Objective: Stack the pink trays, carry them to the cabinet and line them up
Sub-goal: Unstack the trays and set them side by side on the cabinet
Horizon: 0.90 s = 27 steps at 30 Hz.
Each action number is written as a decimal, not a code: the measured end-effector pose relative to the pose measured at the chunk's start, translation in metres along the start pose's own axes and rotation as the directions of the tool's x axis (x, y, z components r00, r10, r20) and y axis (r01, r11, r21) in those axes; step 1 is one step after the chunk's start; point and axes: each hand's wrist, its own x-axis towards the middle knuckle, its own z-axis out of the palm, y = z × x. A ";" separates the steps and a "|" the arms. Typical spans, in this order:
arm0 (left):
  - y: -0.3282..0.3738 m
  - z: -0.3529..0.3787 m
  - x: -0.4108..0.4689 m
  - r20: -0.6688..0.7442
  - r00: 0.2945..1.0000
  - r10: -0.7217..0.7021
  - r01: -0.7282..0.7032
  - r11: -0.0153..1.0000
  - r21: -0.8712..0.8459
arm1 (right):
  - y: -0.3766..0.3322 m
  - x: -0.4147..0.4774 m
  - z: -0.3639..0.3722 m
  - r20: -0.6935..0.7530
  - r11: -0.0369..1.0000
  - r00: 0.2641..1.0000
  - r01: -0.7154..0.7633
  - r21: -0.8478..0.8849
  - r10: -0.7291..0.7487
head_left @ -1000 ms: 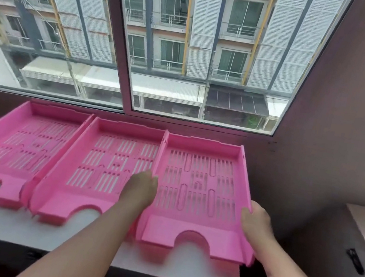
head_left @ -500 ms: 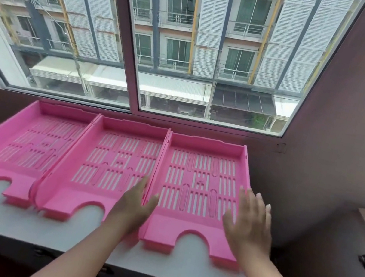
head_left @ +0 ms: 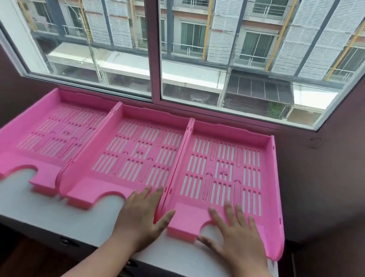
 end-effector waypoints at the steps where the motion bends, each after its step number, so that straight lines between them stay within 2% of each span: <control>1: 0.000 0.000 0.003 -0.002 1.000 -0.006 0.006 1.000 -0.008 | 0.001 0.005 0.000 -0.002 1.000 1.000 0.005 -0.002 -0.005; 6: 0.002 0.003 0.014 0.007 0.998 -0.068 0.068 0.998 0.000 | 0.004 0.017 -0.001 0.021 1.000 1.000 0.018 -0.021 -0.017; 11: -0.007 -0.007 0.017 0.050 0.999 0.009 -0.007 0.999 -0.040 | 0.000 0.011 -0.010 0.040 0.999 0.999 0.014 0.053 -0.017; 14: -0.037 -0.025 0.014 -0.126 0.991 -0.041 0.034 0.998 -0.056 | -0.017 0.009 -0.025 -0.057 0.975 0.998 -0.015 0.220 0.028; 17: -0.085 -0.049 0.016 -0.355 0.924 -0.140 0.134 0.990 -0.040 | -0.056 0.020 -0.036 -0.163 0.927 0.984 -0.008 0.374 0.074; 19: -0.119 -0.067 0.020 -0.408 0.881 -0.241 0.233 0.970 -0.072 | -0.086 0.030 -0.035 -0.176 0.858 0.976 -0.018 0.513 0.126; 22: -0.152 -0.080 0.024 -0.257 0.879 -0.402 0.340 0.905 -0.255 | -0.131 0.039 -0.027 -0.146 0.694 0.961 -0.061 0.718 0.236; 24: -0.163 -0.078 0.028 -0.156 0.891 -0.427 0.350 0.863 -0.365 | -0.159 0.042 -0.021 -0.138 0.598 0.939 -0.083 0.797 0.314; 27: -0.177 -0.075 0.036 -0.175 0.904 -0.390 0.296 0.867 -0.401 | -0.186 0.051 -0.010 -0.187 0.616 0.857 -0.178 0.768 0.480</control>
